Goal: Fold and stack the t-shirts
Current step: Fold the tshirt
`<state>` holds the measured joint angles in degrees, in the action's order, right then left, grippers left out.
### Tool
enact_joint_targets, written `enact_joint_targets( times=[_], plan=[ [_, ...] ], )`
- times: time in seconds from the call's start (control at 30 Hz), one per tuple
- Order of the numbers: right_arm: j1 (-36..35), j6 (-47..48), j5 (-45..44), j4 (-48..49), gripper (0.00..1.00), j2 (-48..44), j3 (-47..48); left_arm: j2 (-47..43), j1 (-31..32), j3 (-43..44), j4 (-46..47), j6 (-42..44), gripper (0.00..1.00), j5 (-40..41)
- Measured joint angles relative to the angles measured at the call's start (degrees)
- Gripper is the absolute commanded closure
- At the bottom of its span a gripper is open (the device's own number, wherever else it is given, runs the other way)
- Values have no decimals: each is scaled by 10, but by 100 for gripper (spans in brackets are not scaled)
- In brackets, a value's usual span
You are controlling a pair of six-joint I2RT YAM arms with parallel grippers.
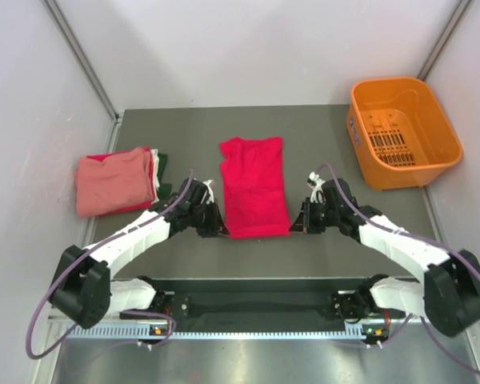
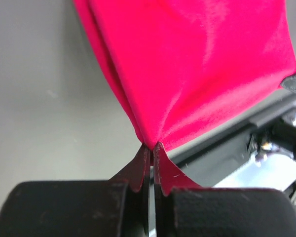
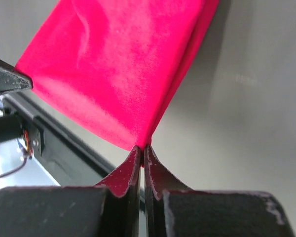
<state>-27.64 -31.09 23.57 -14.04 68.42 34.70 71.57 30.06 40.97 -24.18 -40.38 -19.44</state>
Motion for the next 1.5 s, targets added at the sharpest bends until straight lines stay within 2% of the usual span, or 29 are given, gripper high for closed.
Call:
enact_joint_targets(
  times=[0.1, 0.23, 0.43, 0.6, 0.8, 1.0, 1.27, 1.5],
  plan=[
    [-5, -1, -11, -47, 100, -92, -24, -47, 38, -1, -28, -17, 100, -3],
    [-7, 0, -31, -110, 100, -159, -16, -97, 46, 15, -68, -29, 100, -5],
    [-8, 12, -68, -163, 100, -169, 63, -115, 46, 87, -84, -32, 100, -4],
    [-8, 22, -89, -176, 100, -153, 102, -105, 45, 99, -90, -31, 100, -4],
    [-3, 39, -103, -181, 100, -79, 139, -43, -19, 104, -83, -24, 100, -44],
    [19, 52, -99, -167, 100, 6, 189, 32, -76, 158, -78, -8, 100, -78],
    [61, 71, -81, -151, 100, 138, 330, 138, -130, 282, -67, 6, 100, -96],
    [95, 81, -48, -149, 100, 288, 469, 274, -167, 404, -58, 12, 100, -96]
  ],
)
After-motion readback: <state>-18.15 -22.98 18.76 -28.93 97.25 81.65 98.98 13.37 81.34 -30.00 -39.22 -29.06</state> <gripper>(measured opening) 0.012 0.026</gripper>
